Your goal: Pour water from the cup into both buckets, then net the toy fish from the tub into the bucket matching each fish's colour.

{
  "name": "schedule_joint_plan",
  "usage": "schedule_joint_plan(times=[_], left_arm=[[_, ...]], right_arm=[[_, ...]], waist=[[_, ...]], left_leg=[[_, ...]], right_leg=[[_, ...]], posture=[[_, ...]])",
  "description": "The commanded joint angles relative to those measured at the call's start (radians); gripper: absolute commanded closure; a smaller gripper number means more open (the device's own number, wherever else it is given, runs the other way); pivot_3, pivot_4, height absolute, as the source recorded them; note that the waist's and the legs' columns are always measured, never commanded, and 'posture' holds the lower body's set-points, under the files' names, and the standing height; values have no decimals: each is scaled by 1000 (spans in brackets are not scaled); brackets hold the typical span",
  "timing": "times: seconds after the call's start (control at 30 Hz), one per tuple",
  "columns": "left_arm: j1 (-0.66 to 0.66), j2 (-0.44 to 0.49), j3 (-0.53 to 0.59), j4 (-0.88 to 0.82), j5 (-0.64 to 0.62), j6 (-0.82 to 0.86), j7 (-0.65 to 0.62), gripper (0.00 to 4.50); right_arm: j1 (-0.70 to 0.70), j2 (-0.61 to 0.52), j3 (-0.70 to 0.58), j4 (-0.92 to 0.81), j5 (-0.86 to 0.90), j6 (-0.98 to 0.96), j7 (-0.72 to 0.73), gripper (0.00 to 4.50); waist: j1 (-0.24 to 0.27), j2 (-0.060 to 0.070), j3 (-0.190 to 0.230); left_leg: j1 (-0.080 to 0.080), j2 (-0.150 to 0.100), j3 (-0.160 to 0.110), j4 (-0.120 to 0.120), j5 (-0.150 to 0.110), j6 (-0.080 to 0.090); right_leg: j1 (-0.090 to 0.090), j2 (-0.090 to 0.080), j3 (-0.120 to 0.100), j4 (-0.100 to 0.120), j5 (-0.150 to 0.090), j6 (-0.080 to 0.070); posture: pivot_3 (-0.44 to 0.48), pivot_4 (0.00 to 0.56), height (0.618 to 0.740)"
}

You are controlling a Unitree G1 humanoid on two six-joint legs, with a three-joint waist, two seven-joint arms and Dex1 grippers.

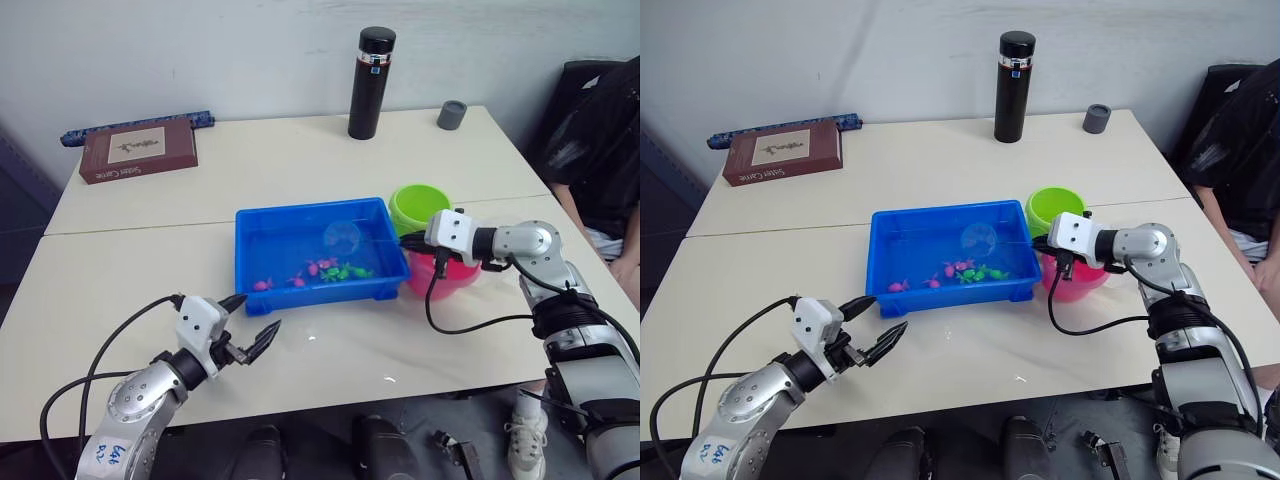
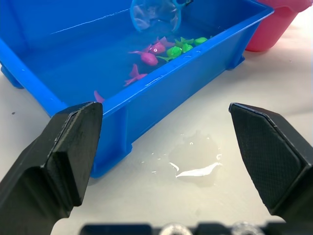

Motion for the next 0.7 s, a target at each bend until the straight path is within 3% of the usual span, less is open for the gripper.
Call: schedule_joint_plan(times=[0.03, 0.7], left_arm=[[-2, -5, -3, -32, 1, -20, 6, 44], [3, -15, -25, -31, 4, -36, 19, 44]], right_arm=[[-15, 0, 9, 25, -12, -17, 16, 4500], [-54, 6, 39, 179, -62, -100, 1, 4500]], waist=[[0, 0, 0], [1, 0, 0]], left_leg=[[0, 0, 0, 0, 0, 0], [1, 0, -1, -1, 0, 0]], right_leg=[[0, 0, 0, 0, 0, 0], [1, -1, 0, -1, 0, -1]], posture=[[0, 150, 740], [0, 150, 740]])
